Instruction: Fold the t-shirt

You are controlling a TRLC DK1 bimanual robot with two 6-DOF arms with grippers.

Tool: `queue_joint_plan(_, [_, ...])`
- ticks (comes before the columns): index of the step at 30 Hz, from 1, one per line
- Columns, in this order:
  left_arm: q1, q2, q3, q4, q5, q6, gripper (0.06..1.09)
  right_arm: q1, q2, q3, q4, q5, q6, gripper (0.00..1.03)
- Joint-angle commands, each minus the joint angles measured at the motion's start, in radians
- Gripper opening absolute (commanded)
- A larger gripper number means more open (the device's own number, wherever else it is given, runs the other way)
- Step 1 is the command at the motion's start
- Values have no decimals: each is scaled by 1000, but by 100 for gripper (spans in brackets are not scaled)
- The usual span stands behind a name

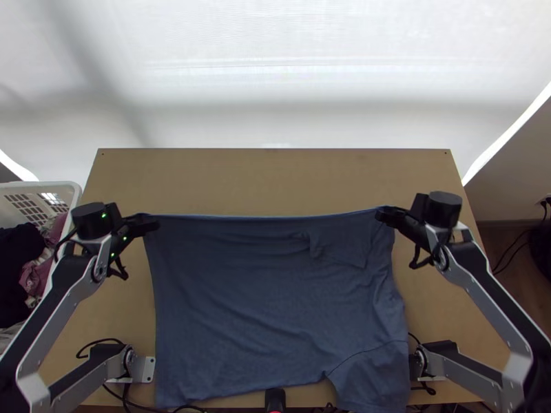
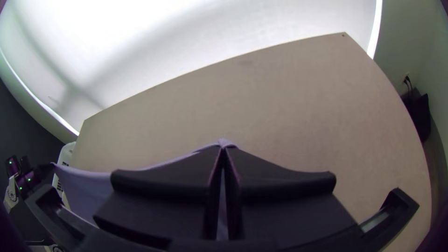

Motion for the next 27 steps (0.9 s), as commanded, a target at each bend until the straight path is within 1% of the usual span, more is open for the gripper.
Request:
queue_joint_plan(1, [16,146,87,40,0,11,10,-37,153,116,21,-14,31,3])
queue_joint_plan(5, [41,306,187,50,1,9,10,-46,314,243,4,-29,38,3])
queue_joint_plan(11, [68,519,363,44,1,11,10,-44,518,417,-13,-29,38,3])
queue_joint_plan(17, [79,683,564,18,6,12,10,-47,667,596,-65,-29,39,3])
queue_joint_plan(22, [77,807,757,-75,6,6,10,-55,779,777,-170,-28,39,3])
queue_joint_plan(27, [77,922,935,-198,6,-9,10,-57,885,964,-303,-29,67,3])
